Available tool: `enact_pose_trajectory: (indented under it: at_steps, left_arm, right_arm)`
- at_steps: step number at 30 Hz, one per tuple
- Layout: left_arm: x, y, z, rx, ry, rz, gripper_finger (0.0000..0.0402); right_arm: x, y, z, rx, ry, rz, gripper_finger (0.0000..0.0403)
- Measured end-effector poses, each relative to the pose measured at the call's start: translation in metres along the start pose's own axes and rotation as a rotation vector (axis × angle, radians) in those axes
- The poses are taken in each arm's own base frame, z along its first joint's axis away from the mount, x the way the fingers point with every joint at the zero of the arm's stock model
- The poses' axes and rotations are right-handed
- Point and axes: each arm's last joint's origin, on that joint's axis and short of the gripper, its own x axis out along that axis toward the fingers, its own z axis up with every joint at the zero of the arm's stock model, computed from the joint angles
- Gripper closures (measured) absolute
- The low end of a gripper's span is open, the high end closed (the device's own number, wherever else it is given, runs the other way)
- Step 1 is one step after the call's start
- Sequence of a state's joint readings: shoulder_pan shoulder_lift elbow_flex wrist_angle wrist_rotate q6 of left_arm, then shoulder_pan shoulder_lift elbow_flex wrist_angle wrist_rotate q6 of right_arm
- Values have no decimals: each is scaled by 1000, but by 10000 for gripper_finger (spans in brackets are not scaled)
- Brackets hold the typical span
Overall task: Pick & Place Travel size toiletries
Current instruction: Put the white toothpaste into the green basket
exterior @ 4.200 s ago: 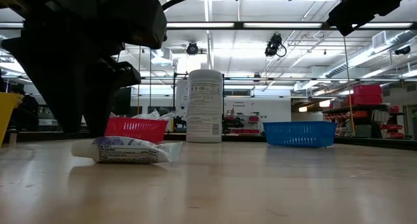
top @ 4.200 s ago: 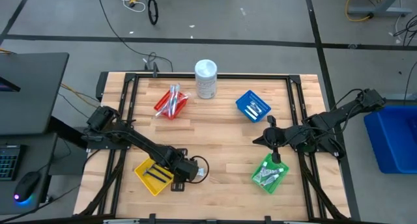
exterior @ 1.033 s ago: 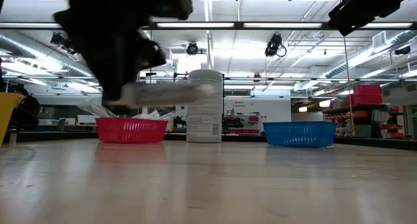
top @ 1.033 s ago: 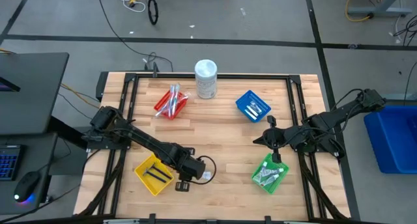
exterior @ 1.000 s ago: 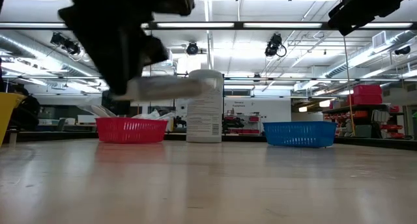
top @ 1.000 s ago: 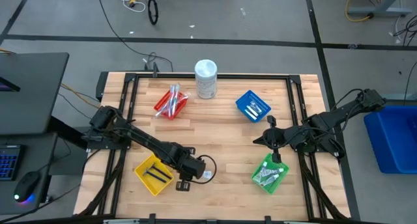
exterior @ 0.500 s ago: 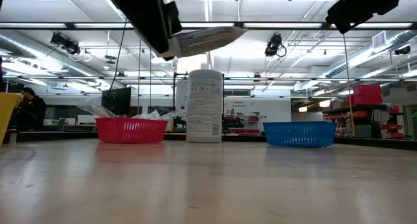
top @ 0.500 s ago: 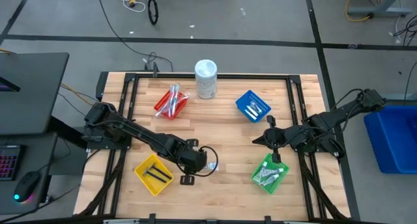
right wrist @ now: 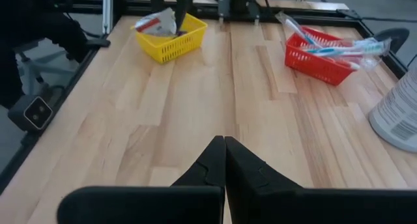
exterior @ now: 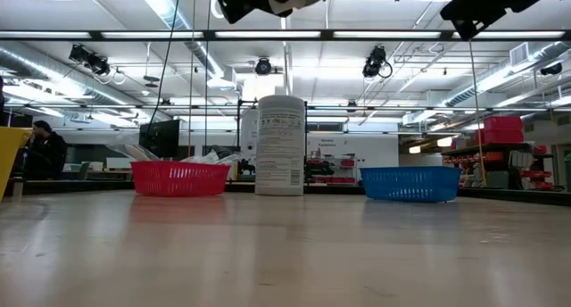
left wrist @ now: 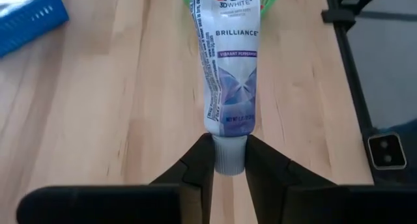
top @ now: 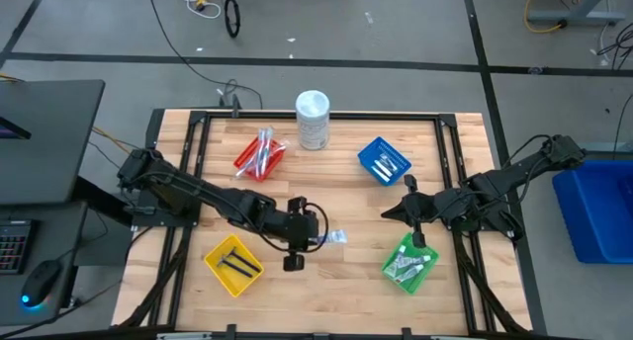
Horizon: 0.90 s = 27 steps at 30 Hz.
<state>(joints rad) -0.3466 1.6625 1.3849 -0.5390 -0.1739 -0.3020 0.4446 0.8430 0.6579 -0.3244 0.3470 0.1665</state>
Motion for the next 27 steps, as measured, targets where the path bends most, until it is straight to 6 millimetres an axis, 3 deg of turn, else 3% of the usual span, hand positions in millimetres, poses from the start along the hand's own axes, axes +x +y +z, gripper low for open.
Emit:
enact_pose_trajectory:
  at_steps: [8,17,27]
  left_arm:
    - [-8,2,5,4,-47,2,321]
    - [-31,7,30,-22,-287,-9,324]
    - [-50,15,45,-14,-436,-18,327]
  right_arm:
    - [0,0,2,9,-23,4,400]
    - [0,1,8,8,-84,13,400]
    - [-2,2,17,35,-167,25,400]
